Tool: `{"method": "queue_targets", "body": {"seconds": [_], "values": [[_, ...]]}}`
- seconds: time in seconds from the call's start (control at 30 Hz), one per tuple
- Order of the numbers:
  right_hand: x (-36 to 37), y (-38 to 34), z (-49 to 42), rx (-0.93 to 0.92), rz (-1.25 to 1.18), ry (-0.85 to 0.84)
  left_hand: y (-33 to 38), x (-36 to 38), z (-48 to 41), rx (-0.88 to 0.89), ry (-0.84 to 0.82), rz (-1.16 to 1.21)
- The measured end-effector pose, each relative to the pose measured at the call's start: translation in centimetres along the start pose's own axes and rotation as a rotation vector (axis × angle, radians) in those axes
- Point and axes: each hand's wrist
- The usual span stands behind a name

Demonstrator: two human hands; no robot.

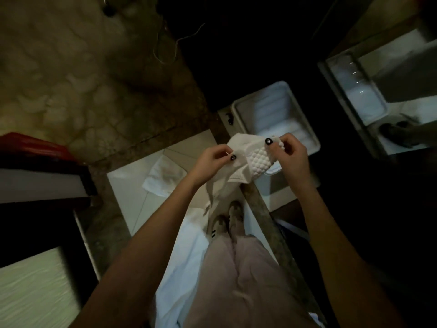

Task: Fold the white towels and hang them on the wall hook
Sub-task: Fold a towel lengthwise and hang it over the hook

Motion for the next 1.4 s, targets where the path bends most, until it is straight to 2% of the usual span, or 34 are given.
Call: {"method": "queue_targets", "body": {"seconds": [0.13,0.23,0.33,0.53,0.63,0.73,0.9,1.03,1.23,1.4], "values": [[-2.5,-2.8,4.3,0.102,0.123,0.008,5.7,-0.4,4.7,0.053,-0.022,-0.053],[-4.2,-4.0,7.0,0.12,0.306,-0.088,9.8,0.2,7.2,0.11,-0.09,-0.12],[-5.8,-4.8,9.9,0.053,0.426,-0.193,13.0,1.5,9.0,0.201,-0.16,-0.168],[-10.4,-5.9,15.3,-0.043,0.412,0.066,17.0,4.4,11.6,0.3,-0.173,-0.262],[-12.8,-6.2,18.6,-0.092,0.443,0.101,18.3,6.7,13.8,0.405,-0.149,-0.388],[-14.5,-6.4,23.0,-0.152,0.395,0.145,20.0,9.1,17.0,0.433,-0.102,-0.316],[-18.0,-6.6,30.8,-0.265,0.32,0.278,23.4,13.0,23.7,0.532,-0.241,-0.211],[-21.2,-7.1,37.4,-0.349,0.29,0.277,25.3,17.8,28.5,0.554,-0.327,-0.187],[-25.7,-8.5,44.7,-0.313,0.366,0.195,27.5,26.8,33.9,0.57,-0.53,-0.197],[-29.5,-9.1,50.6,-0.258,0.471,0.337,29.1,31.5,36.3,0.596,-0.647,-0.183]]}}
Point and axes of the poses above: each hand's wrist, its own z-axis away from the middle knuckle, its own x-axis out of the palm, y = z × x, and after that the axes turned 13 degrees about z, right-handed
